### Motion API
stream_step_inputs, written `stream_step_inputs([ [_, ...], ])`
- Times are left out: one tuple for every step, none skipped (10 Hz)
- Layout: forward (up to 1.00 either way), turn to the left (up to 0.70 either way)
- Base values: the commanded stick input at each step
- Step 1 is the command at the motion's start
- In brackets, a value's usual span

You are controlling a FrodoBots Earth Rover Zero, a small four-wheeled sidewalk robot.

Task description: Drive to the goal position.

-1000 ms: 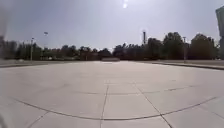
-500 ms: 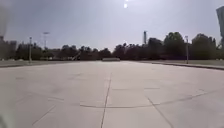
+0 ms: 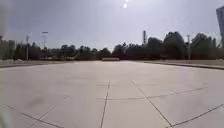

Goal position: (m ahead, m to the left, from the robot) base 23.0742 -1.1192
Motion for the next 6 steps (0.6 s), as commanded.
stream_step_inputs([
  [1.00,0.19],
  [1.00,0.00],
  [1.00,0.00],
  [1.00,0.00],
  [1.00,0.00],
  [1.00,0.00],
])
